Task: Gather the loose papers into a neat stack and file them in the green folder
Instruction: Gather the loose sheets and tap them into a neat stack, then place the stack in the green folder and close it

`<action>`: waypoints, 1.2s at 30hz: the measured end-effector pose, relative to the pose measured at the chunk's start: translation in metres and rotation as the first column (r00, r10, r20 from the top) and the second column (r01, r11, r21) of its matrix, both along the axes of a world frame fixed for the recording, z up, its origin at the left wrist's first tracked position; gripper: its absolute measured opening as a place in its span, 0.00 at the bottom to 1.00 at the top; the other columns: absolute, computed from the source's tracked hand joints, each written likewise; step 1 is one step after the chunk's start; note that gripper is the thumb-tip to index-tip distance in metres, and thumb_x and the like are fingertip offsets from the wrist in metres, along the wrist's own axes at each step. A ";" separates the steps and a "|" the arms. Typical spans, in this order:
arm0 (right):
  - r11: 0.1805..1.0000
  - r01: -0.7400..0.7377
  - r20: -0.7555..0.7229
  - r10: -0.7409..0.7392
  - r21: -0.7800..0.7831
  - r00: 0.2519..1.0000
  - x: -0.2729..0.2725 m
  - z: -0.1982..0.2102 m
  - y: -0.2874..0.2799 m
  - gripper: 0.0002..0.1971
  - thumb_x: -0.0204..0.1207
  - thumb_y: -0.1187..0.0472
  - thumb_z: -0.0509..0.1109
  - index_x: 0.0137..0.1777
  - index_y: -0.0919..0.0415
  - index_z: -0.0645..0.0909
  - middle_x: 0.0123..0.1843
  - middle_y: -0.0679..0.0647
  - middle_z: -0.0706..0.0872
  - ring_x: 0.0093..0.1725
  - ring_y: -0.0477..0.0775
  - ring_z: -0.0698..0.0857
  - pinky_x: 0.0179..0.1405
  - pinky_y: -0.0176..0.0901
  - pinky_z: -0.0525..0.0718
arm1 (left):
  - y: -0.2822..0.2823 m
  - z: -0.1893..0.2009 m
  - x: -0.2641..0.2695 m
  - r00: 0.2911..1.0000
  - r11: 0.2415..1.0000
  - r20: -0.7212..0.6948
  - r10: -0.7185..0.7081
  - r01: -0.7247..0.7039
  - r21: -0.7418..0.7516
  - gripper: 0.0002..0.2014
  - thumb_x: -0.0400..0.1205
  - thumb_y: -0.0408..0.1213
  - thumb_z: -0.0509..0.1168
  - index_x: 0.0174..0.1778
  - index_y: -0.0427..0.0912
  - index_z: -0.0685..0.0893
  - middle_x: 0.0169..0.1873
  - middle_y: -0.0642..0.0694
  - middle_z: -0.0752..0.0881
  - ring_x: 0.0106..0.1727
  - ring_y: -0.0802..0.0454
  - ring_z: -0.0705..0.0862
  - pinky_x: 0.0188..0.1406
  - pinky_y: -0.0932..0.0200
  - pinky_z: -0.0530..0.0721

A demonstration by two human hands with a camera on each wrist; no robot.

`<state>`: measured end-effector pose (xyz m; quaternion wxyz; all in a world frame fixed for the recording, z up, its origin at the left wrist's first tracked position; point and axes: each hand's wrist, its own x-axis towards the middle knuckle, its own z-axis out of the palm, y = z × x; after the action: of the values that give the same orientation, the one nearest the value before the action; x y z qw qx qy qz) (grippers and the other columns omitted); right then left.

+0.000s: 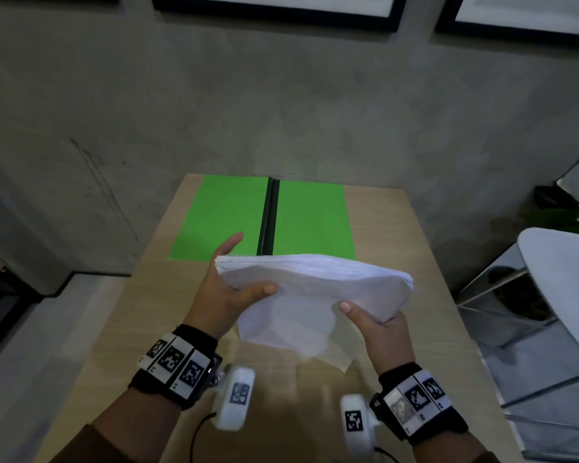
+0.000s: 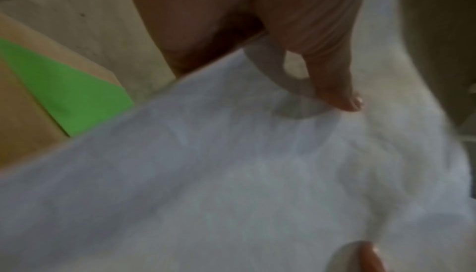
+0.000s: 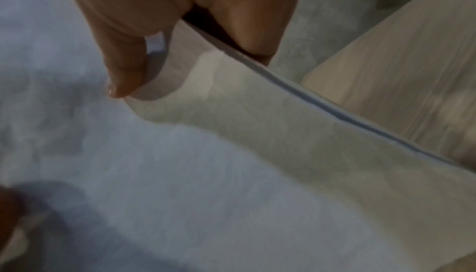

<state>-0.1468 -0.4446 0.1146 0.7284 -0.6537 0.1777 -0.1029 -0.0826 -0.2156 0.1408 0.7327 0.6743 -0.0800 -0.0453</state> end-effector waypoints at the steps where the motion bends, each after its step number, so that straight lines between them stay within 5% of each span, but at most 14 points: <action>1: 1.000 -0.004 -0.005 0.004 0.009 1.000 0.001 0.000 -0.001 0.06 0.64 0.69 0.80 0.37 0.59 0.86 0.27 0.45 0.90 0.28 0.41 0.88 0.25 0.32 0.83 | 0.002 -0.001 0.001 0.998 0.997 -0.029 -0.056 0.058 0.054 0.45 0.51 0.49 0.83 0.67 0.55 0.75 0.50 0.51 0.89 0.48 0.63 0.88 0.47 0.64 0.87; 4: 1.000 -0.025 0.007 0.025 0.011 1.000 0.003 0.007 -0.004 0.10 0.56 0.66 0.82 0.37 0.59 0.86 0.29 0.45 0.91 0.29 0.42 0.89 0.26 0.32 0.83 | 0.002 0.011 -0.002 0.991 0.983 -0.061 -0.123 0.130 0.130 0.19 0.65 0.29 0.76 0.49 0.49 0.85 0.37 0.64 0.91 0.42 0.68 0.89 0.42 0.71 0.86; 7: 0.999 -0.030 0.067 0.031 -0.013 0.997 0.006 0.016 -0.010 0.10 0.62 0.73 0.78 0.39 0.59 0.85 0.28 0.41 0.91 0.29 0.37 0.88 0.27 0.28 0.82 | -0.003 0.019 -0.005 0.992 0.989 0.030 -0.126 0.123 0.087 0.16 0.67 0.23 0.73 0.46 0.47 0.88 0.36 0.62 0.92 0.42 0.66 0.89 0.39 0.72 0.84; 12: 0.996 -0.050 0.121 0.059 -0.074 0.991 0.006 0.015 -0.021 0.13 0.57 0.75 0.79 0.38 0.58 0.86 0.30 0.42 0.91 0.32 0.38 0.88 0.31 0.29 0.84 | -0.010 0.003 -0.007 0.998 0.998 0.024 -0.056 0.057 -0.032 0.18 0.67 0.18 0.73 0.43 0.46 0.92 0.39 0.54 0.93 0.43 0.59 0.90 0.40 0.66 0.86; 21: 0.992 -0.111 -0.178 0.097 -0.065 0.979 -0.001 -0.048 -0.020 0.14 0.61 0.68 0.83 0.42 0.53 0.87 0.39 0.43 0.93 0.43 0.44 0.91 0.39 0.33 0.86 | -0.016 -0.055 -0.009 0.976 0.998 -0.216 -0.029 0.039 0.043 0.21 0.69 0.26 0.76 0.51 0.52 0.83 0.42 0.62 0.92 0.46 0.62 0.89 0.41 0.68 0.85; 25: 0.994 -0.094 -0.201 0.083 -0.047 0.976 -0.001 -0.041 -0.023 0.13 0.60 0.68 0.83 0.42 0.54 0.86 0.38 0.45 0.93 0.40 0.45 0.91 0.38 0.37 0.86 | -0.012 -0.050 -0.002 0.972 0.992 -0.214 -0.092 0.108 0.063 0.28 0.52 0.51 0.84 0.48 0.54 0.86 0.41 0.63 0.92 0.44 0.65 0.89 0.39 0.69 0.86; 28: 0.992 -0.123 -0.204 0.120 -0.002 0.972 -0.006 -0.032 -0.025 0.13 0.63 0.68 0.81 0.47 0.58 0.87 0.40 0.49 0.94 0.39 0.47 0.92 0.33 0.35 0.86 | -0.011 -0.046 0.003 0.971 0.990 -0.219 -0.096 0.117 0.082 0.29 0.52 0.49 0.83 0.50 0.48 0.88 0.46 0.53 0.93 0.50 0.53 0.90 0.51 0.54 0.88; 30: 0.987 -0.153 -0.219 0.158 0.044 0.963 -0.009 -0.031 -0.027 0.16 0.62 0.64 0.81 0.52 0.60 0.87 0.44 0.53 0.94 0.43 0.53 0.92 0.40 0.43 0.87 | -0.010 -0.049 0.007 0.960 0.981 -0.251 -0.125 0.158 0.115 0.26 0.58 0.47 0.81 0.52 0.46 0.88 0.49 0.50 0.92 0.52 0.51 0.90 0.58 0.48 0.85; 34: 0.980 -0.168 -0.287 0.193 0.108 0.938 -0.013 -0.040 -0.024 0.18 0.64 0.61 0.81 0.56 0.58 0.87 0.50 0.54 0.93 0.50 0.55 0.92 0.55 0.54 0.86 | -0.005 -0.074 0.015 0.890 0.952 -0.412 -0.196 0.274 0.138 0.34 0.54 0.58 0.81 0.52 0.43 0.90 0.51 0.44 0.92 0.55 0.45 0.89 0.64 0.40 0.81; 36: 0.979 -0.167 -0.311 0.195 0.113 0.930 -0.015 -0.048 -0.022 0.28 0.54 0.52 0.86 0.55 0.60 0.87 0.51 0.56 0.93 0.51 0.56 0.91 0.58 0.55 0.85 | -0.005 -0.084 0.015 0.838 0.937 -0.491 -0.240 0.331 0.107 0.32 0.59 0.58 0.80 0.54 0.42 0.89 0.53 0.40 0.91 0.56 0.40 0.89 0.65 0.36 0.79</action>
<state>-0.1623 -0.4667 0.0671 0.7232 -0.6439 0.2366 0.0799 -0.0672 -0.2205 0.0567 0.6479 0.6893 0.0046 -0.3240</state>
